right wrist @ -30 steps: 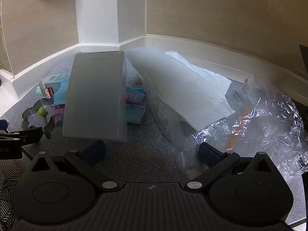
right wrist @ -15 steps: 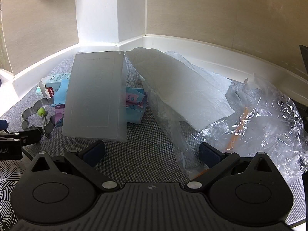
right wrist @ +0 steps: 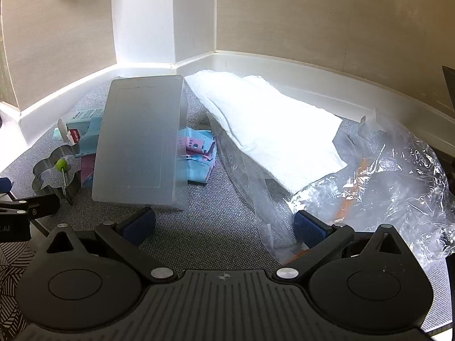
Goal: Collect trash
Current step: 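Raise both tools back over the mat toward the remaining trash, then grasp the metal cookie cutter with the left tool while the right tool grasps the clear box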
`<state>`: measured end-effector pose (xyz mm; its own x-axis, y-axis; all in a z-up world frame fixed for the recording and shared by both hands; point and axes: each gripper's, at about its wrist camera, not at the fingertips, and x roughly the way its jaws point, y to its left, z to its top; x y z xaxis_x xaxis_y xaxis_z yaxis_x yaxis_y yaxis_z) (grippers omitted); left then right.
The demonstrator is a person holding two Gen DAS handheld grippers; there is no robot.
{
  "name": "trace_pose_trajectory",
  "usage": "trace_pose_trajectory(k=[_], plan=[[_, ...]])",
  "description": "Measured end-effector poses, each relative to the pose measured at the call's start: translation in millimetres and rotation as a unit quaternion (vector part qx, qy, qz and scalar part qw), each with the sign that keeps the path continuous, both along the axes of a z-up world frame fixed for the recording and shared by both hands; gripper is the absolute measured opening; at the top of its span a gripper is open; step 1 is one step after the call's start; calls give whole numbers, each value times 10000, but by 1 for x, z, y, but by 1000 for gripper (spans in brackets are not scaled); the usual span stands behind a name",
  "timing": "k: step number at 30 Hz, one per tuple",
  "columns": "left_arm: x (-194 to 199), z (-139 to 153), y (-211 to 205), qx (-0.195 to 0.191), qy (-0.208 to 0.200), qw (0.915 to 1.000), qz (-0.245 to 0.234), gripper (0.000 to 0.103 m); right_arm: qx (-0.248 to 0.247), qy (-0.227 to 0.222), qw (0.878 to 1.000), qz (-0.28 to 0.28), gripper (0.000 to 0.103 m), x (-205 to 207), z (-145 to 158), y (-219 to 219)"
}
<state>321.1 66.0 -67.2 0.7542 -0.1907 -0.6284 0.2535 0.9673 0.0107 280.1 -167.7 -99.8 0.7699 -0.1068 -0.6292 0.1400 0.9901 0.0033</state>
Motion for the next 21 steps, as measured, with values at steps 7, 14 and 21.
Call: trace_pose_trajectory(k=[7, 14, 21], plan=[[-10, 11, 10, -240, -308, 9983, 422, 103, -1, -1, 10000, 2, 103, 0, 0, 0], [-93, 86, 23, -363, -826, 9921, 866, 103, 0, -2, 10000, 1, 103, 1, 0, 0], [-169, 102, 27, -301, -839, 9880, 1265, 103, 7, -6, 9994, -333, 103, 9, -1, 6]])
